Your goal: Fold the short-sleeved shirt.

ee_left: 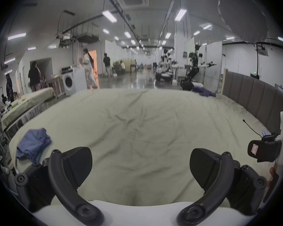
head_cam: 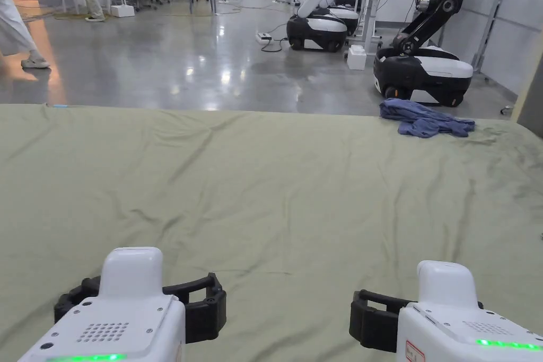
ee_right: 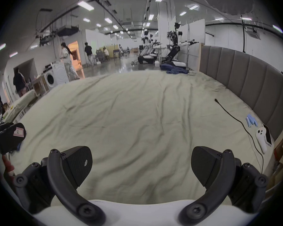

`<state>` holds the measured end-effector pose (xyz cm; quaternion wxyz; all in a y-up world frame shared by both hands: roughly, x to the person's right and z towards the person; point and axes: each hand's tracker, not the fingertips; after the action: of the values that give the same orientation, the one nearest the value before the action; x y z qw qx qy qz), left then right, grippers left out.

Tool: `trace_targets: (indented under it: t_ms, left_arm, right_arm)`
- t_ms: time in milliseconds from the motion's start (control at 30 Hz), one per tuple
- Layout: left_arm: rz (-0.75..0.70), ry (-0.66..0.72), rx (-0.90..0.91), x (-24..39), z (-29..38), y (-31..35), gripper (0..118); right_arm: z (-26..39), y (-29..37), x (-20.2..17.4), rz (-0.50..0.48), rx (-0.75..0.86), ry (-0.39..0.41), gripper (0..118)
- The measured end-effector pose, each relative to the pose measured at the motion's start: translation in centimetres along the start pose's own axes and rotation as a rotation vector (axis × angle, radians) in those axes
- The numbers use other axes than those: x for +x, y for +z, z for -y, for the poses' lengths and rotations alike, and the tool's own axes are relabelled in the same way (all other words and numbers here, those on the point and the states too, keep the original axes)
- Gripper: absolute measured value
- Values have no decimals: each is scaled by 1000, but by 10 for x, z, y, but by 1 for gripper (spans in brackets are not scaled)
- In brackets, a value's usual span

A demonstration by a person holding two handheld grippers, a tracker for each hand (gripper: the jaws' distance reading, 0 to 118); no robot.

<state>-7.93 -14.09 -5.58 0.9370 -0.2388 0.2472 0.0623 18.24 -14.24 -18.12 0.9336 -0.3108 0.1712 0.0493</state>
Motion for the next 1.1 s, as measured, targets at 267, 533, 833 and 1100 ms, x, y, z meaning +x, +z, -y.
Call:
trace_targets:
  t_ms: [267, 533, 833, 1100]
  left_arm:
    - [-9, -23, -276, 19, 17, -100, 118]
    - [-19, -24, -433, 23, 36, -145, 118]
    - [-21, -27, -436, 23, 41, -147, 118]
    - [-18, -23, -434, 23, 42, -145, 118]
  right_arm:
    - [-8, -95, 4, -4, -197, -16, 118]
    - [16, -159, 1, 0, -341, -9, 118]
    - [23, -162, 2, 19, -319, 10, 118]
    - [24, -158, 2, 8, -314, -2, 118]
